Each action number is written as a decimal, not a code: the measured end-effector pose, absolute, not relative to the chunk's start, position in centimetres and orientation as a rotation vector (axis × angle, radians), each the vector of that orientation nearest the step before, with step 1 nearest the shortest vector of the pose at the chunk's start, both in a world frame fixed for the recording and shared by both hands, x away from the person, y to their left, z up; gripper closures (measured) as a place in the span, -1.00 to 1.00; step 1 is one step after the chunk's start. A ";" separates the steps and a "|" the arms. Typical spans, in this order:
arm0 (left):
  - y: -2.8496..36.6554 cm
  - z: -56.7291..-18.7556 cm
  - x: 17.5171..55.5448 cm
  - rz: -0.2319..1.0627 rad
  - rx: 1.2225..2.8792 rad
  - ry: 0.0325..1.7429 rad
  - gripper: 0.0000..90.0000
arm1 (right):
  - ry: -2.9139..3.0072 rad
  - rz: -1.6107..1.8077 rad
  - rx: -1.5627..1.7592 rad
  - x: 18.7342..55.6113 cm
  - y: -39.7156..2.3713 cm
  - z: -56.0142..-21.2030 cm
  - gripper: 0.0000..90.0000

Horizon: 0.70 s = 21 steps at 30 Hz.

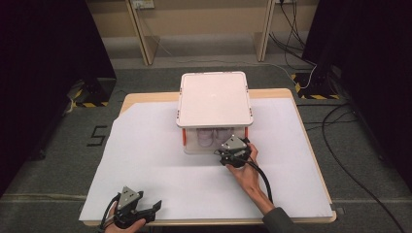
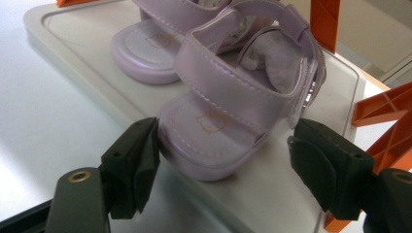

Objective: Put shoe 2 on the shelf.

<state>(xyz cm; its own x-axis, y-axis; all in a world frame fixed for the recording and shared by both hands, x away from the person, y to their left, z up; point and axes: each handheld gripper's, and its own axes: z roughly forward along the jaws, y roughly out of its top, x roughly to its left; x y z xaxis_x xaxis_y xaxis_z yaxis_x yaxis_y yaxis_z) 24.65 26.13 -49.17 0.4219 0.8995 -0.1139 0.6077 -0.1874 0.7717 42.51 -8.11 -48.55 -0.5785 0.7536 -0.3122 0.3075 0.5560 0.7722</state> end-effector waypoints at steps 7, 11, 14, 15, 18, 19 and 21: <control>26.1 -49.2 24.7 0.473 1.900 1.285 -0.54 | 2.128 0.918 0.878 43.7 -8.4 -48.6 -0.38; 26.1 -49.2 24.7 0.474 1.901 1.281 -0.54 | 2.124 0.896 0.862 44.2 -8.1 -48.5 -0.38; 26.1 -49.2 24.7 0.475 1.900 1.281 -0.54 | 2.114 0.891 0.856 44.4 -7.9 -48.6 -0.39; 26.1 -49.2 24.7 0.474 1.900 1.281 -0.54 | 2.111 0.894 0.854 44.5 -7.9 -48.6 -0.40; 26.1 -49.2 24.6 0.474 1.899 1.280 -0.54 | 2.107 0.899 0.864 44.5 -7.9 -48.6 -0.39; 26.1 -49.2 24.6 0.473 1.897 1.281 -0.54 | 2.105 0.907 0.867 44.4 -8.0 -48.6 -0.36; 26.1 -49.2 24.7 0.474 1.897 1.283 -0.54 | 2.101 0.922 0.869 44.2 -8.2 -48.5 -0.32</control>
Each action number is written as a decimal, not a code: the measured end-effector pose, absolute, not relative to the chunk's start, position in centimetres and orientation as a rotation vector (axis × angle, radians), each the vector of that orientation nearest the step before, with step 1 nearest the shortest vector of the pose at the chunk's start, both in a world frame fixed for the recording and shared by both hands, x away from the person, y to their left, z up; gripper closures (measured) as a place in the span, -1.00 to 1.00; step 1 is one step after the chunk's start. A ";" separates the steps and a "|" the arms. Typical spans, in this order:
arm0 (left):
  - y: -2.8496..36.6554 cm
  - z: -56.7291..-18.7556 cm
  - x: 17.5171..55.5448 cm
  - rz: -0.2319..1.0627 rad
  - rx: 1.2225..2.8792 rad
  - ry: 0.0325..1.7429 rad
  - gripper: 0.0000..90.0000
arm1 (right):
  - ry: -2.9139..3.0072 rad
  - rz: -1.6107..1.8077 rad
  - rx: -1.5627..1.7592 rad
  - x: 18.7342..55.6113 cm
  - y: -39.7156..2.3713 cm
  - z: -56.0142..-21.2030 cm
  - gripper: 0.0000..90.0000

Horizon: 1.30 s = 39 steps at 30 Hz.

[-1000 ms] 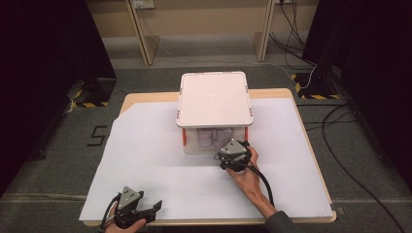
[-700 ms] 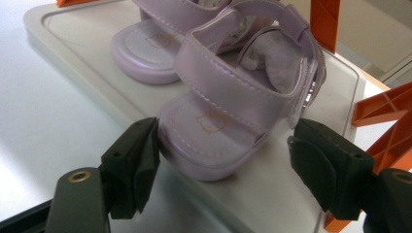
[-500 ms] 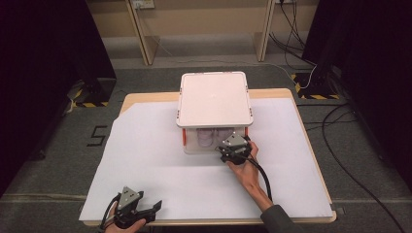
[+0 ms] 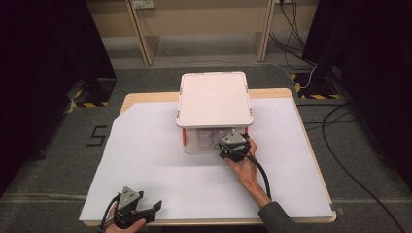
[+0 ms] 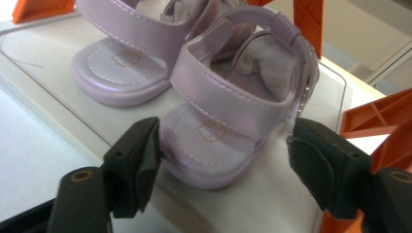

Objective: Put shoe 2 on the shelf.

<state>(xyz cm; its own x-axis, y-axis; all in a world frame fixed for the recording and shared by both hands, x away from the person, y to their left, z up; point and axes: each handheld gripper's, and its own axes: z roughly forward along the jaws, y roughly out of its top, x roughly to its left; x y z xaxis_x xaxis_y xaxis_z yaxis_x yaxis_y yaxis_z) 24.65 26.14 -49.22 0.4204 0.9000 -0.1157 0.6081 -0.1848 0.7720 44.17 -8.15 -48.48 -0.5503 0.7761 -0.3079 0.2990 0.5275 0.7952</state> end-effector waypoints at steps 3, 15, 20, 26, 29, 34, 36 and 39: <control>26.1 -49.2 24.7 0.475 1.898 1.284 -0.54 | 2.118 0.969 0.878 43.6 -8.6 -47.9 -0.32; 26.1 -49.1 24.5 0.478 1.896 1.277 -0.54 | 2.178 1.118 0.837 38.8 -11.2 -46.3 -0.39; 26.0 -49.1 24.5 0.476 1.896 1.279 -0.54 | 2.191 1.173 0.880 37.1 -12.6 -46.3 -0.40; 26.0 -49.1 24.5 0.477 1.900 1.277 -0.54 | 2.198 1.257 0.947 35.7 -13.8 -46.1 -0.47; 26.0 -49.2 24.5 0.477 1.899 1.278 -0.54 | 2.190 1.327 0.988 35.1 -14.4 -46.1 -0.49; 25.9 -49.1 24.5 0.478 1.899 1.275 -0.54 | 2.191 1.349 0.996 34.1 -15.1 -46.2 -0.49; 26.0 -49.1 24.5 0.479 1.900 1.274 -0.54 | 2.198 1.365 1.006 33.6 -15.4 -46.2 -0.49; 26.0 -49.1 24.5 0.476 1.894 1.274 -0.54 | 2.213 1.360 1.015 33.0 -15.7 -46.3 -0.52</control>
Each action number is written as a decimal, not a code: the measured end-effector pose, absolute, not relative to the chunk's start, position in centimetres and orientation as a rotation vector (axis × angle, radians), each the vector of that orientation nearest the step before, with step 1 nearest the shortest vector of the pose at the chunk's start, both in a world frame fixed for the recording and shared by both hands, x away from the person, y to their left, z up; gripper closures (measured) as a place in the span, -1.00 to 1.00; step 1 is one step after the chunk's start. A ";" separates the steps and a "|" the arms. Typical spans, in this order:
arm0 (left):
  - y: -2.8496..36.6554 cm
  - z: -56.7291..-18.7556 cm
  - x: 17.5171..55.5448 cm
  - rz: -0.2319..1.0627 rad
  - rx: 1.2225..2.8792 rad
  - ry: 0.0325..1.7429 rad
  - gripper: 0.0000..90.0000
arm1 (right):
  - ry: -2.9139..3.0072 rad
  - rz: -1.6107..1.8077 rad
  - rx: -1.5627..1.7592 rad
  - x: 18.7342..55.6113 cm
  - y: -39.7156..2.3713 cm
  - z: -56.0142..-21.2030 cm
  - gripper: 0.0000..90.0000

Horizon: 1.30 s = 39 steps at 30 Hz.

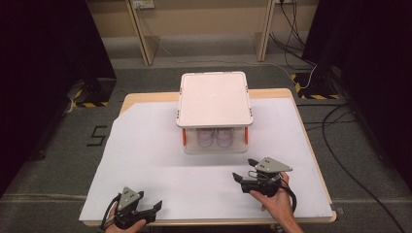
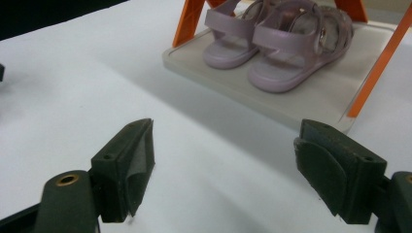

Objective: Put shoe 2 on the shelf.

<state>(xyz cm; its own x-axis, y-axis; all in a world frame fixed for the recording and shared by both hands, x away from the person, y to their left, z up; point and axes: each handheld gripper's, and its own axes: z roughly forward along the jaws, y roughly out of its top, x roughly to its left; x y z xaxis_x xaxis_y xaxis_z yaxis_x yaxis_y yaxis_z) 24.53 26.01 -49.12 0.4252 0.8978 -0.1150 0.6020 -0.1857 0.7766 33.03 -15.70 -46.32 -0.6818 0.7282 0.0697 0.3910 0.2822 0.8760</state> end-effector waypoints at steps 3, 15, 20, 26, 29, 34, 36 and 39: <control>26.0 -49.1 24.5 0.480 1.894 1.270 -0.54 | 2.219 1.360 1.021 32.5 -15.9 -46.5 -0.56; 25.9 -49.2 24.5 0.476 1.902 1.273 -0.54 | 2.194 1.346 1.065 30.4 -17.6 -46.7 -0.62; 25.8 -49.2 24.5 0.476 1.903 1.273 -0.54 | 2.196 1.330 1.089 29.7 -18.3 -47.0 -0.62; 25.8 -49.2 24.5 0.474 1.904 1.274 -0.54 | 2.229 1.290 1.104 28.8 -18.8 -47.5 -0.62; 25.8 -49.2 24.5 0.472 1.904 1.272 -0.54 | 2.246 1.267 1.100 28.4 -19.1 -47.8 -0.62; 25.8 -49.3 24.5 0.469 1.906 1.268 -0.54 | 2.252 1.255 1.102 27.9 -19.7 -48.0 -0.63; 25.8 -49.3 24.5 0.467 1.904 1.268 -0.54 | 2.250 1.242 1.110 27.6 -20.0 -48.1 -0.64; 25.7 -49.3 24.5 0.467 1.904 1.266 -0.54 | 2.260 1.232 1.113 27.3 -20.5 -48.3 -0.64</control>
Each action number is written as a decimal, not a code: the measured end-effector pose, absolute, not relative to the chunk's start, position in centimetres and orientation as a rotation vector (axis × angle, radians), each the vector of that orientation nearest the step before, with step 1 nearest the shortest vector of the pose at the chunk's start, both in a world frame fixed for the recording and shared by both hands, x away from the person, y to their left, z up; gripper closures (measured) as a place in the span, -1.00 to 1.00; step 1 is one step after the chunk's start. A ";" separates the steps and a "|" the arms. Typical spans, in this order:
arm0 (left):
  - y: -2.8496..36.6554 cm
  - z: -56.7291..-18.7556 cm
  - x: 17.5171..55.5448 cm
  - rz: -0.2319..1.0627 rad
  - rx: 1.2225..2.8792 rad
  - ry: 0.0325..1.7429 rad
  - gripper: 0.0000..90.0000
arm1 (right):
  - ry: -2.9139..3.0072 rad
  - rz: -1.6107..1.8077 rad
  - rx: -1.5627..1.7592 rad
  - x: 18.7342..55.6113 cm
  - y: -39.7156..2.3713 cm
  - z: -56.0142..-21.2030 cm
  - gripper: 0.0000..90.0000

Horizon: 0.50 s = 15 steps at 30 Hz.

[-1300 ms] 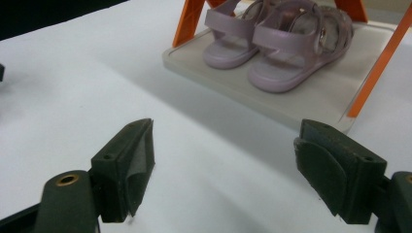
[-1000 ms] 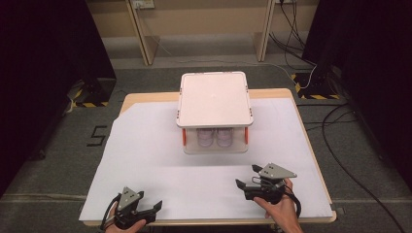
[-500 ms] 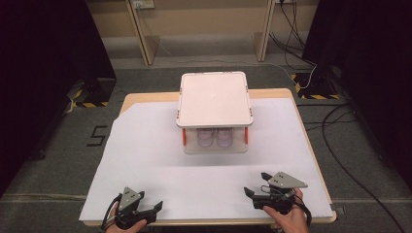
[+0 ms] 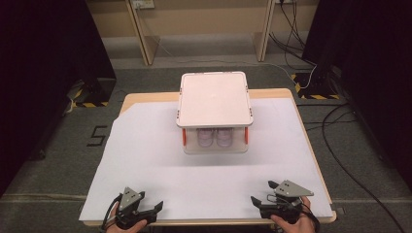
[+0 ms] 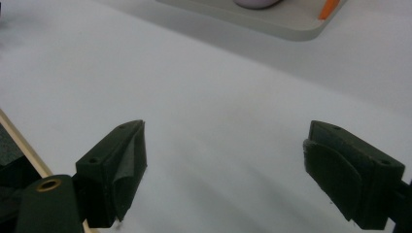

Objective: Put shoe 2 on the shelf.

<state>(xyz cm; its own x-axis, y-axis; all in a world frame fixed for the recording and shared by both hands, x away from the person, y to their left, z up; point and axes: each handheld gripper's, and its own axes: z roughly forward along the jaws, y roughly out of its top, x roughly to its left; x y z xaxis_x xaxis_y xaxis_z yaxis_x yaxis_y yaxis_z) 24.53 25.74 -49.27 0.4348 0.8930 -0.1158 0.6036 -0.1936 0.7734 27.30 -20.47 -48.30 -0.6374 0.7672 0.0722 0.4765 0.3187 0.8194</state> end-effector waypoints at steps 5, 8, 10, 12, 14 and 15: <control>25.7 -49.3 24.5 0.463 1.904 1.263 -0.56 | 2.283 1.217 1.116 26.8 -20.9 -48.6 -0.64; 25.7 -49.4 24.6 0.462 1.901 1.266 -0.58 | 2.294 1.212 1.109 26.5 -21.0 -48.7 -0.64; 25.7 -49.3 24.6 0.460 1.899 1.266 -0.61 | 2.294 1.214 1.108 26.3 -21.1 -48.8 -0.64; 25.7 -49.3 24.6 0.458 1.896 1.265 -0.62 | 2.300 1.210 1.104 26.1 -21.2 -48.8 -0.64; 25.6 -49.3 24.6 0.456 1.891 1.265 -0.64 | 2.298 1.210 1.108 25.9 -21.3 -48.9 -0.64; 25.6 -49.3 24.6 0.456 1.892 1.262 -0.64 | 2.299 1.210 1.103 25.9 -21.3 -48.9 -0.64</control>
